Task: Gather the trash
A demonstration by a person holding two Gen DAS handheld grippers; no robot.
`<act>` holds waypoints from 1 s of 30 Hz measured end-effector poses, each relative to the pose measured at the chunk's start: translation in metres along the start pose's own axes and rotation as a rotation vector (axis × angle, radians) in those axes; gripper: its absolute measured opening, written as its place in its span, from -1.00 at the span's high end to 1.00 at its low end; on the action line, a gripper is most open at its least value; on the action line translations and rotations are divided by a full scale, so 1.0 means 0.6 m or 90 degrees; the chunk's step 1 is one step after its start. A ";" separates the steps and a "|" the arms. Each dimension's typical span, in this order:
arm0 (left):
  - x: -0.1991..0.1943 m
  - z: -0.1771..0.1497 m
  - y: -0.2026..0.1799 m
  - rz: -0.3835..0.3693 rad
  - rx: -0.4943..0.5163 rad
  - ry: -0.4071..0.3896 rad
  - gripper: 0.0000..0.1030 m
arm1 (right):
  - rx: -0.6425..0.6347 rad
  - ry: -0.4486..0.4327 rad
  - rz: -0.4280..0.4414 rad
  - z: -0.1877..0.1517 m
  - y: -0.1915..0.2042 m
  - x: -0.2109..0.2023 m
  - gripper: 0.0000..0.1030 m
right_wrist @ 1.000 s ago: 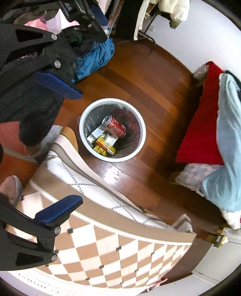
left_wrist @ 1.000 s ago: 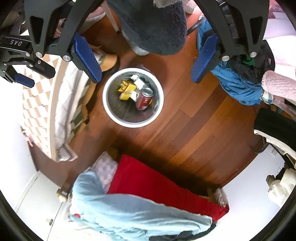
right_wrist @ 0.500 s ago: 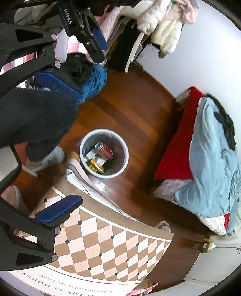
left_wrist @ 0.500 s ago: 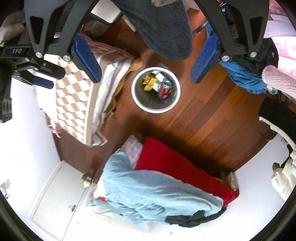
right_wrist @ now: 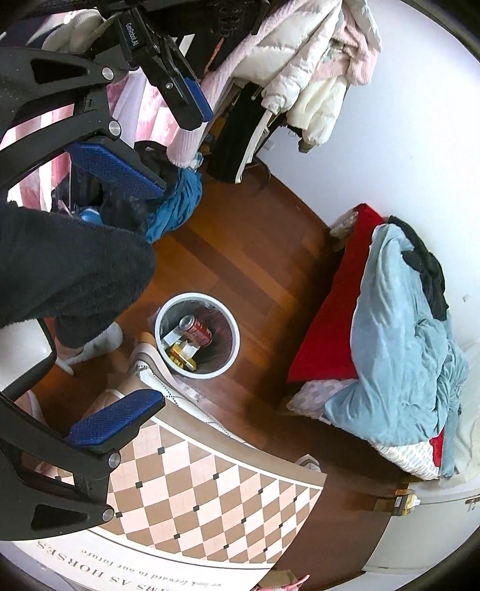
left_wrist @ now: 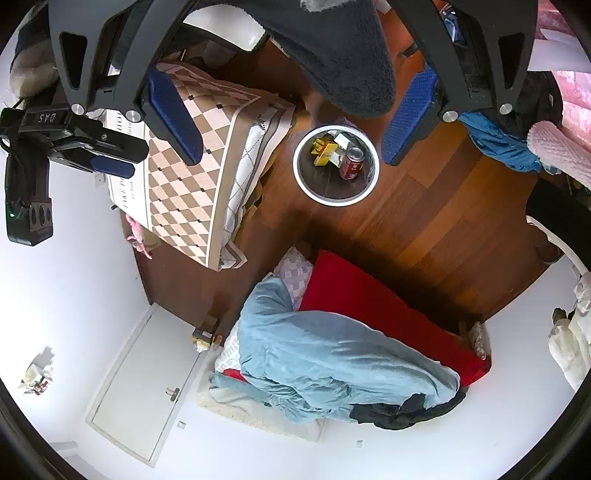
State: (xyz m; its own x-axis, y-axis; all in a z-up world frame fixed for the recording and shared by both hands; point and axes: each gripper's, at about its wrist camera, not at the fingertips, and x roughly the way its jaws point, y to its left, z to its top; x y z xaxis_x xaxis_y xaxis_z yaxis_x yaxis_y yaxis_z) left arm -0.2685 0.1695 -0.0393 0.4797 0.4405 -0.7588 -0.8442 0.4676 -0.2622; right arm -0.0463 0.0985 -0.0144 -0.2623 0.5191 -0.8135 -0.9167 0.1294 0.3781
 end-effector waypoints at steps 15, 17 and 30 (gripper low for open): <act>-0.019 -0.009 0.002 -0.006 -0.004 -0.010 -0.92 | -0.023 -0.007 0.025 0.004 0.031 -0.032 -1.00; -0.018 -0.009 0.002 -0.009 -0.004 -0.006 -0.92 | -0.024 -0.007 0.026 0.004 0.033 -0.032 -1.00; -0.018 -0.009 0.000 -0.010 -0.006 -0.008 -1.00 | -0.023 -0.003 0.028 0.003 0.026 -0.033 -1.00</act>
State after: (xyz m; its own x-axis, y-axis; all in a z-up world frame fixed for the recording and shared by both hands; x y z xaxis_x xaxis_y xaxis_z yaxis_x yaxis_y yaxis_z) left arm -0.2749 0.1603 -0.0342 0.4961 0.4424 -0.7471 -0.8387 0.4669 -0.2805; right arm -0.0551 0.0919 0.0086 -0.3006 0.5271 -0.7948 -0.9147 0.0765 0.3967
